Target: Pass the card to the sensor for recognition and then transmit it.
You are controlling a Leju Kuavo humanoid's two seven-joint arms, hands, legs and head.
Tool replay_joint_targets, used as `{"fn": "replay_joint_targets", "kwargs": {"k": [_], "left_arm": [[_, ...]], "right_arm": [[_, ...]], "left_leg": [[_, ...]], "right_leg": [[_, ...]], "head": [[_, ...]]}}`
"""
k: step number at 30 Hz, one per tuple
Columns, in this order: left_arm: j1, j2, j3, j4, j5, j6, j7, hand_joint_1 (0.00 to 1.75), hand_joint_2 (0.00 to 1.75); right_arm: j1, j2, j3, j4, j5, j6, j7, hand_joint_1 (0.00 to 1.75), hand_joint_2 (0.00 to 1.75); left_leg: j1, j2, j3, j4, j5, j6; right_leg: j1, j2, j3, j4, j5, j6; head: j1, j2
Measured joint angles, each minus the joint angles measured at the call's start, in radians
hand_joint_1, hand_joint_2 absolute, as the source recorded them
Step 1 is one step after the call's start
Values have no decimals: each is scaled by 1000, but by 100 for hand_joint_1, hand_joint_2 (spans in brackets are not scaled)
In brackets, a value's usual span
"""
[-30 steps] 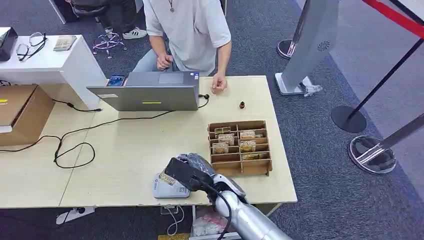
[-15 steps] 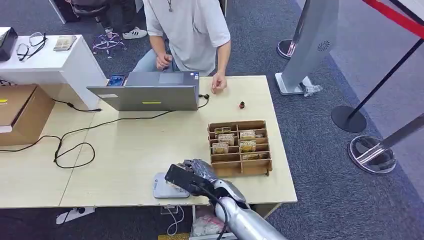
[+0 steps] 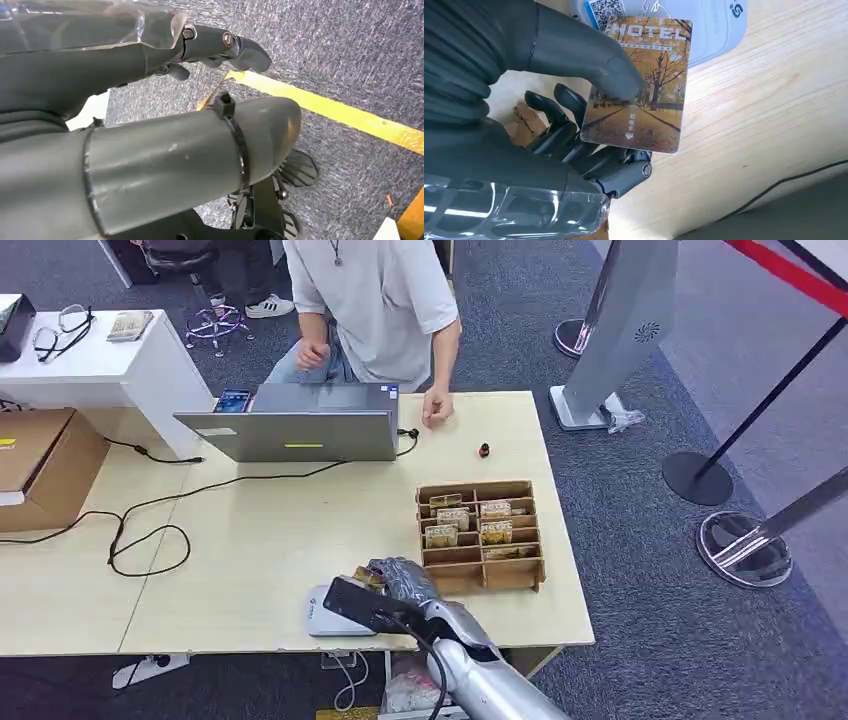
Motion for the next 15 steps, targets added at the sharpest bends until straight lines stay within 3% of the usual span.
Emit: {"fn": "replay_joint_targets", "kwargs": {"k": [8, 15], "left_arm": [[0, 0, 0, 0, -2, -2, -1, 0, 0], [0, 2, 0, 0, 1, -2, -3, 0, 0]], "right_arm": [[-2, 10, 5, 6, -16, 34, -13, 175, 175], [0, 10, 5, -36, -129, 156, -55, 175, 175]], "left_leg": [[0, 0, 0, 0, 0, 0], [0, 0, 0, 0, 0, 0]], "right_leg": [[0, 0, 0, 0, 0, 0], [0, 0, 0, 0, 0, 0]], "head": [[0, 0], [0, 0]]}}
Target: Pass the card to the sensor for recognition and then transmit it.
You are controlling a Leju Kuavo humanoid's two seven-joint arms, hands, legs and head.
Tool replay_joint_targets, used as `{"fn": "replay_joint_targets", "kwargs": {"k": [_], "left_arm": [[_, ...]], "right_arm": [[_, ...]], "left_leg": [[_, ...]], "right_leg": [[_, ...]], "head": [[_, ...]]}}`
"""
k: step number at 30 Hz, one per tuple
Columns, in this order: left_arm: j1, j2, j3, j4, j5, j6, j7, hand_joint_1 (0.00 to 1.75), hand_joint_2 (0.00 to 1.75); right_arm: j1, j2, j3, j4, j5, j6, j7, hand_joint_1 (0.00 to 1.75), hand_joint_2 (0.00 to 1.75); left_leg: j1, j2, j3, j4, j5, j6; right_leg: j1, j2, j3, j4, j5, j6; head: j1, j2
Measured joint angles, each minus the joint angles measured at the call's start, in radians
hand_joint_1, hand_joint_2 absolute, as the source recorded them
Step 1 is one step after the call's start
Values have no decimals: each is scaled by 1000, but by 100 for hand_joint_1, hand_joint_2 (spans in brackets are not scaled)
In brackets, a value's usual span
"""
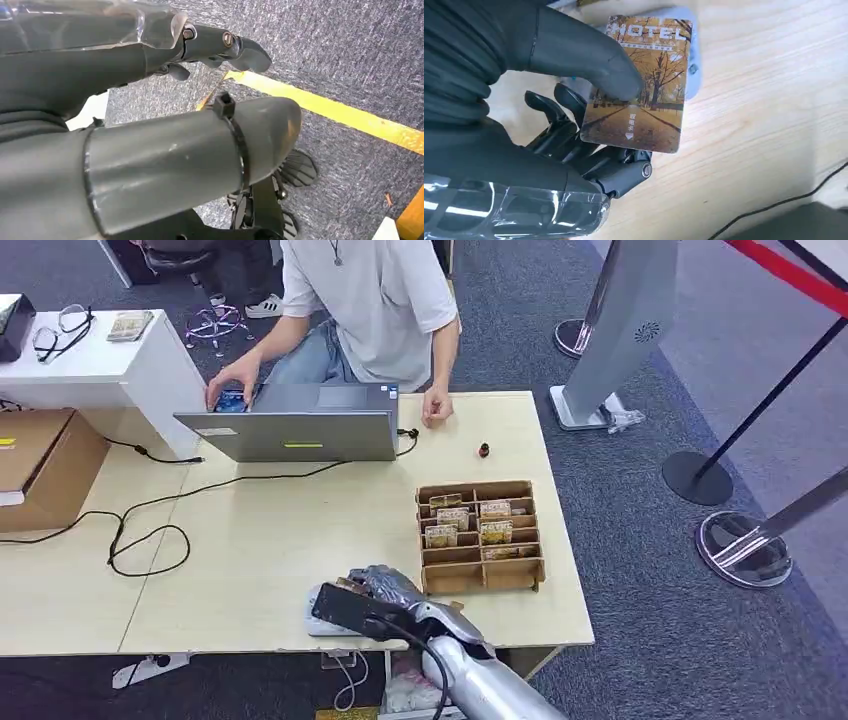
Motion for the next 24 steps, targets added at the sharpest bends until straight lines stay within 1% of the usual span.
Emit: {"fn": "replay_joint_targets", "kwargs": {"k": [6, 14, 24], "left_arm": [[0, 2, 0, 0, 3, 0, 0, 0, 0], [0, 3, 0, 0, -1, -1, 2, 0, 0], [0, 3, 0, 0, -18, -9, 2, 0, 0]], "right_arm": [[2, 0, 0, -45, -74, 64, -21, 175, 175], [1, 2, 0, -59, -100, 70, -19, 175, 175], [-14, 47, 1, 10, -116, 62, -20, 175, 175]], "left_leg": [[0, 0, 0, 0, 0, 0], [0, 0, 0, 0, 0, 0], [0, 0, 0, 0, 0, 0]], "right_leg": [[0, 0, 0, 0, 0, 0], [0, 0, 0, 0, 0, 0], [0, 0, 0, 0, 0, 0]], "head": [[0, 0], [0, 0], [0, 0]]}}
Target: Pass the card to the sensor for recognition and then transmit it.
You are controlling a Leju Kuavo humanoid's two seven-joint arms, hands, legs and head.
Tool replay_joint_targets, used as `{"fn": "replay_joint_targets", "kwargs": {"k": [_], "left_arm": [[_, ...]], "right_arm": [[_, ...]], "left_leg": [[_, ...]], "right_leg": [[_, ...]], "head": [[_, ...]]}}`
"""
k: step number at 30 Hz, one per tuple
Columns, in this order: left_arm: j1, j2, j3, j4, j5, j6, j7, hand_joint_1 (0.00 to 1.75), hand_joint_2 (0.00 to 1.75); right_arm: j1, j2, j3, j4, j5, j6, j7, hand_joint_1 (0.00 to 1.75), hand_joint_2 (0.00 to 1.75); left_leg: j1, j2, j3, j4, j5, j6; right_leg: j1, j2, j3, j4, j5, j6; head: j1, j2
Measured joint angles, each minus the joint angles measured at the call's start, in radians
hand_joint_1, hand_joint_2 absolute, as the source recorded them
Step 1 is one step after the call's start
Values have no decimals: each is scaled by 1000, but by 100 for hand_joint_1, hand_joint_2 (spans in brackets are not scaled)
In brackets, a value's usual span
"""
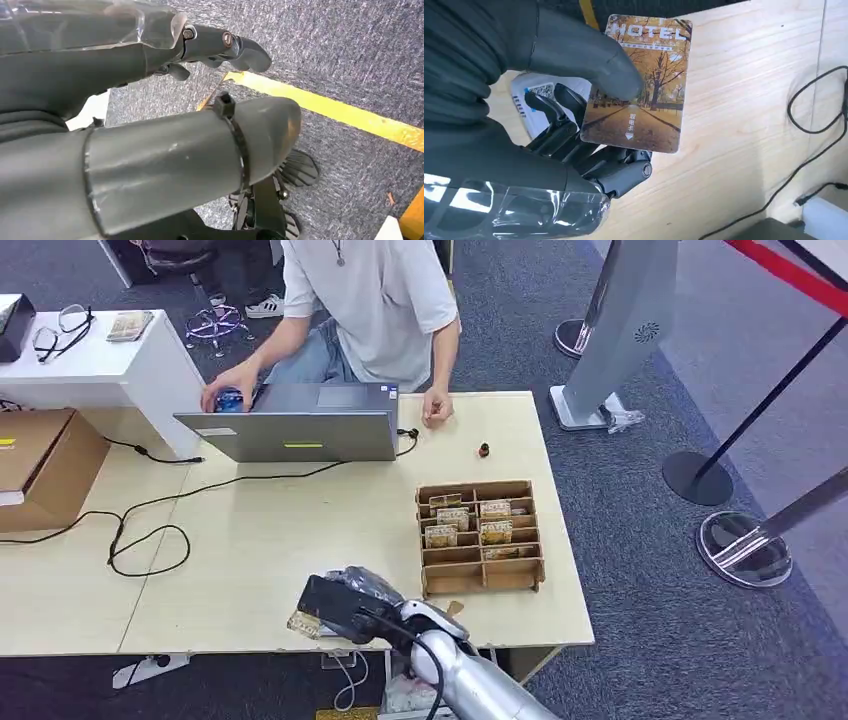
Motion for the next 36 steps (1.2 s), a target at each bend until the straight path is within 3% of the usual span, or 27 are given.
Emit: {"fn": "replay_joint_targets", "kwargs": {"k": [10, 17, 36], "left_arm": [[0, 1, 0, 0, 0, 2, 14, 0, 0], [0, -6, 0, 0, 11, 22, 14, 0, 0], [0, -6, 0, 0, 15, 29, 26, 0, 0]], "right_arm": [[-24, 40, 0, 94, -10, -12, -2, 175, 175], [-59, 68, 11, 169, 26, -72, 2, 175, 175], [-146, 84, 11, 284, 65, -119, 38, 175, 175]], "left_leg": [[0, 0, 0, 0, 0, 0], [0, 0, 0, 0, 0, 0], [0, 0, 0, 0, 0, 0]], "right_leg": [[0, 0, 0, 0, 0, 0], [0, 0, 0, 0, 0, 0], [0, 0, 0, 0, 0, 0]], "head": [[0, 0], [0, 0], [0, 0]]}}
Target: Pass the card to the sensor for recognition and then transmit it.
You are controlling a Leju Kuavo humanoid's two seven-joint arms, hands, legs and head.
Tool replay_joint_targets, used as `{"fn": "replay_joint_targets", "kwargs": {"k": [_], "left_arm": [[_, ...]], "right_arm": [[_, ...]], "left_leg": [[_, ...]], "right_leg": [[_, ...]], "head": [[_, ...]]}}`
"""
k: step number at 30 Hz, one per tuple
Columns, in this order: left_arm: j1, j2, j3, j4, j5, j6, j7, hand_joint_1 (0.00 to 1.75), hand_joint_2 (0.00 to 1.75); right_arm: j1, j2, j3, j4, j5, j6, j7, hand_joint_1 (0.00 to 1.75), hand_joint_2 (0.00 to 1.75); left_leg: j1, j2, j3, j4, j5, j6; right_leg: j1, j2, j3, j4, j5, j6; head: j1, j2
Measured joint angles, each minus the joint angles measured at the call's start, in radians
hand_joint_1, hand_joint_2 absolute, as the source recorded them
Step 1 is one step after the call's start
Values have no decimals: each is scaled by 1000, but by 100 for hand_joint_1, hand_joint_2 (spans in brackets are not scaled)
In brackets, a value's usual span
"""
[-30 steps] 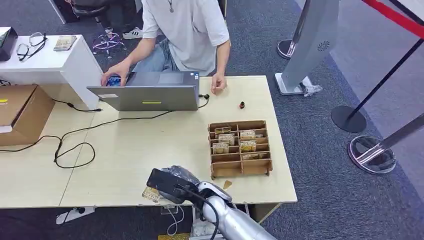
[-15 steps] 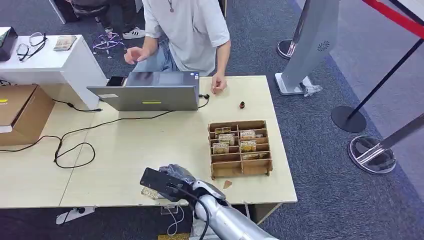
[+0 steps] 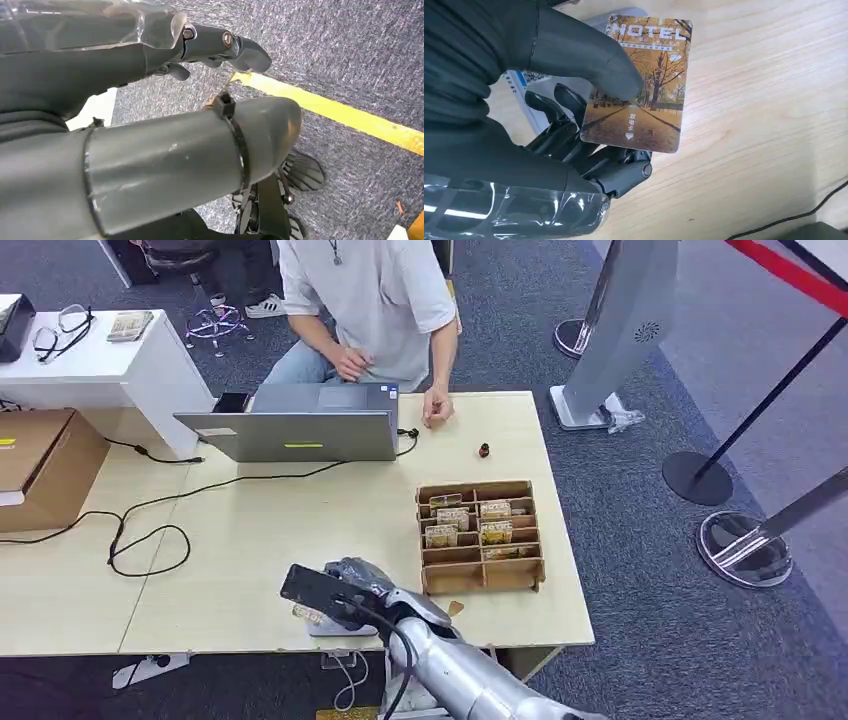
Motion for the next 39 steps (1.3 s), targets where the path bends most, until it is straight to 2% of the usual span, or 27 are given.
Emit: {"fn": "replay_joint_targets", "kwargs": {"k": [14, 39], "left_arm": [[0, 0, 0, 0, -6, -1, -4, 0, 0], [0, 0, 0, 0, -6, -2, -5, 0, 0]], "right_arm": [[-24, 0, -2, 87, 53, -25, 9, 175, 175], [-30, 0, -2, 103, 69, -23, -2, 175, 175]], "left_leg": [[0, 0, 0, 0, 0, 0], [0, 0, 1, 0, 0, 0]], "right_leg": [[0, 0, 0, 0, 0, 0], [0, 0, 1, 0, 0, 0]], "head": [[0, 0], [0, 0]]}}
